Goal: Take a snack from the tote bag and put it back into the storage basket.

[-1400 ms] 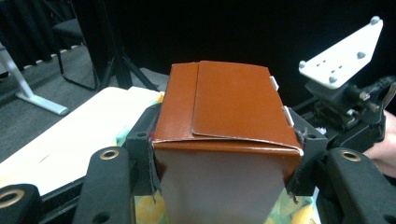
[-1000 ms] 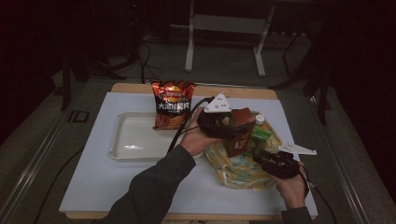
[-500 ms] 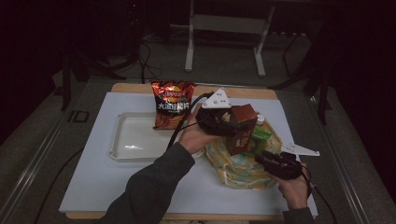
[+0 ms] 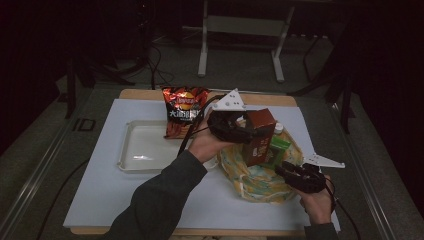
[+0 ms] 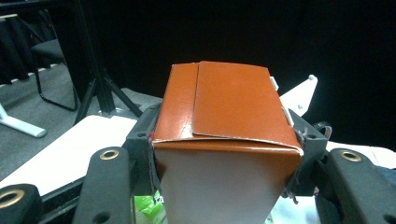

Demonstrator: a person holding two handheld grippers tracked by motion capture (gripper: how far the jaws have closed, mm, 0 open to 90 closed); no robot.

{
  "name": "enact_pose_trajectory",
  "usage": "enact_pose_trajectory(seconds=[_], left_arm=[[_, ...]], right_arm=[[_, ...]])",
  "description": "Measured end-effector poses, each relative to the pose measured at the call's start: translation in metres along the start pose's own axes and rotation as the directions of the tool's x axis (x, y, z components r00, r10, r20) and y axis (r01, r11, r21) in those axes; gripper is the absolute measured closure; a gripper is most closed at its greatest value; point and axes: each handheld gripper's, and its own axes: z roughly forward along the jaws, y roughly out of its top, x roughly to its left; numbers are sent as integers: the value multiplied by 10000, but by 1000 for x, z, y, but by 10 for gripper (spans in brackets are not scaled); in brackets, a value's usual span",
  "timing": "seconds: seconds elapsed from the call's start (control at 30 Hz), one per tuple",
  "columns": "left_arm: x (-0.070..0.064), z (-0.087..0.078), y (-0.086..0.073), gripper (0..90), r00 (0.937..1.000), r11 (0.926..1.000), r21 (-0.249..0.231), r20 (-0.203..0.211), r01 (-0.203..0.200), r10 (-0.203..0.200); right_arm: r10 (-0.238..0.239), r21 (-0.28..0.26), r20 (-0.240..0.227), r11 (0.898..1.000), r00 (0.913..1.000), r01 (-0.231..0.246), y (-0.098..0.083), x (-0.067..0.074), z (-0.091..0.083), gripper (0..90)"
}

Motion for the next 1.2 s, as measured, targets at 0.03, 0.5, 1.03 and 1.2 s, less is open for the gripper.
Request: enact_pose_trajectory(seconds=[0.03, 0.5, 1.03, 1.2], left_arm=[[0, -1, 1, 421, 10000, 10000, -18, 14, 18, -18], [0, -17, 3, 421, 9994, 10000, -42, 341, 65, -64], [2, -35, 1, 421, 9997, 9998, 145, 212, -154, 151], [4, -40, 0, 421, 9997, 9998, 97, 198, -176, 174]], right_arm=[[6, 2, 4, 10000, 10000, -6, 0, 0, 0, 579], [11, -63, 27, 10000, 10000, -11, 0, -2, -4, 579], [5, -31, 14, 10000, 10000, -5, -1, -3, -4, 579], [10, -29, 21, 10000, 10000, -10, -1, -3, -4, 579]])
